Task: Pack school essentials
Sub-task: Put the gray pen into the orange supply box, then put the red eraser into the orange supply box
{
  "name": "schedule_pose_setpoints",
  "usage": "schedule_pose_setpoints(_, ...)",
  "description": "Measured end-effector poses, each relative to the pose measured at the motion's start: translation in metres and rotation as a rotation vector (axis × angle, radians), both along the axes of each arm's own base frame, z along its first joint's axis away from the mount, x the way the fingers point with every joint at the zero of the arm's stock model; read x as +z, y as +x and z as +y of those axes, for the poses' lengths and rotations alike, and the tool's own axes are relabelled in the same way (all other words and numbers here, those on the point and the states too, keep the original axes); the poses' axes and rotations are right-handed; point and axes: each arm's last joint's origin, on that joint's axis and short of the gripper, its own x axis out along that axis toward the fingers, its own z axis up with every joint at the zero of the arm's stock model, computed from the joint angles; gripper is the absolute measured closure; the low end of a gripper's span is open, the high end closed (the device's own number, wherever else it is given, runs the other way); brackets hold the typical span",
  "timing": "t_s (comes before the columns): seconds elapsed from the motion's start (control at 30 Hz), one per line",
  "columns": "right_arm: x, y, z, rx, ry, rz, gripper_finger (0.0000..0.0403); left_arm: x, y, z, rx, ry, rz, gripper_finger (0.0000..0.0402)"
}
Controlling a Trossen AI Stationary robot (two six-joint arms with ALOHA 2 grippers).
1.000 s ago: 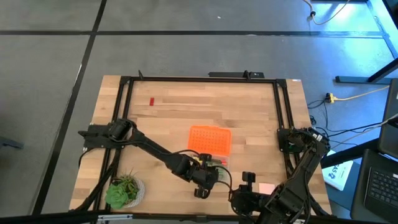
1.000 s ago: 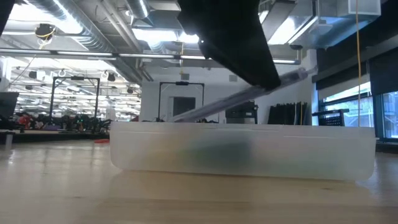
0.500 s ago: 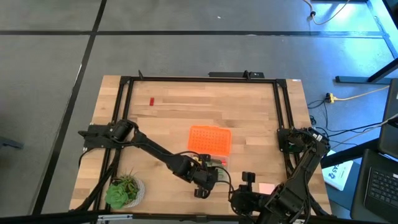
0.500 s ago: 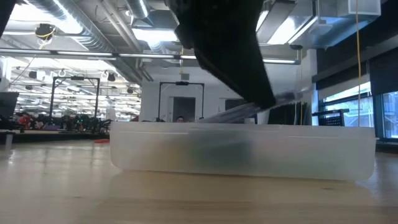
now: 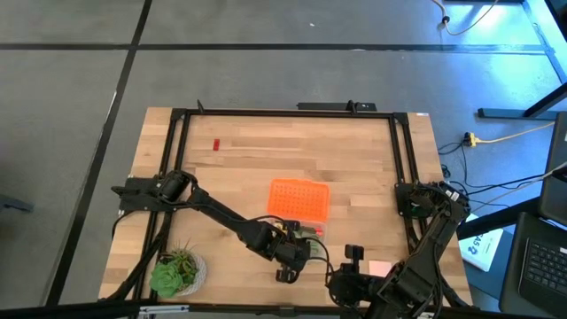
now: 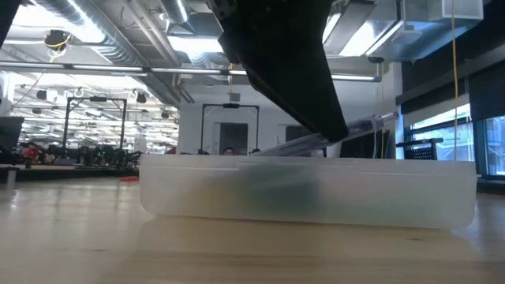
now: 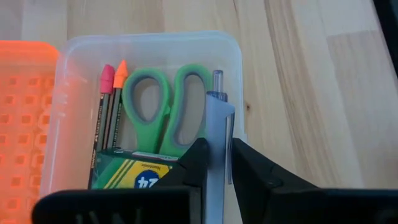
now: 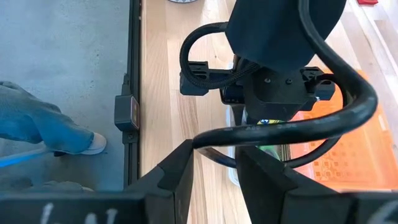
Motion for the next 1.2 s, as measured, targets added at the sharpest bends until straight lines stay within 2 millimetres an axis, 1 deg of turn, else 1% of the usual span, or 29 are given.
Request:
schedule_pose_setpoints(0.13, 0.000, 0.000, 0.000, 0.000, 0.000, 0.000, 0.0283, 0.000, 0.000, 0.000, 0.001, 0.000, 0.000, 0.0341)
schedule_pose_setpoints(0.5, 0.000, 0.000, 0.000, 0.001, -0.001, 0.001, 0.0283, 0.000, 0.000, 0.000, -0.001, 0.000, 0.000, 0.0286)
schedule_pose_setpoints(0.63, 0.000, 0.000, 0.000, 0.005, 0.004, 0.010, 0.0283, 0.002, -0.001, 0.002, -0.001, 0.002, 0.006, 0.0284)
schedule_pose_setpoints(0.73, 0.000, 0.000, 0.000, 0.007, 0.009, 0.016, 0.0283, 0.013, -0.005, 0.009, 0.003, 0.013, 0.024, 0.0285)
schedule_pose_setpoints(0.8, 0.000, 0.000, 0.000, 0.003, 0.012, 0.016, 0.0283, 0.023, -0.010, 0.017, 0.018, 0.019, 0.048, 0.0284)
schedule_pose_setpoints(0.97, 0.000, -0.001, -0.001, -0.015, 0.000, 0.011, 0.0282, 0.056, -0.026, 0.050, 0.076, 0.051, 0.125, 0.0283)
schedule_pose_setpoints(1.03, -0.001, -0.002, -0.003, -0.018, -0.010, 0.023, 0.0282, 0.069, -0.034, 0.068, 0.115, 0.060, 0.165, 0.0283)
schedule_pose_setpoints(1.2, -0.001, -0.003, -0.002, -0.030, 0.030, 0.045, 0.0283, 0.110, -0.060, 0.116, 0.316, 0.037, 0.203, 0.0282)
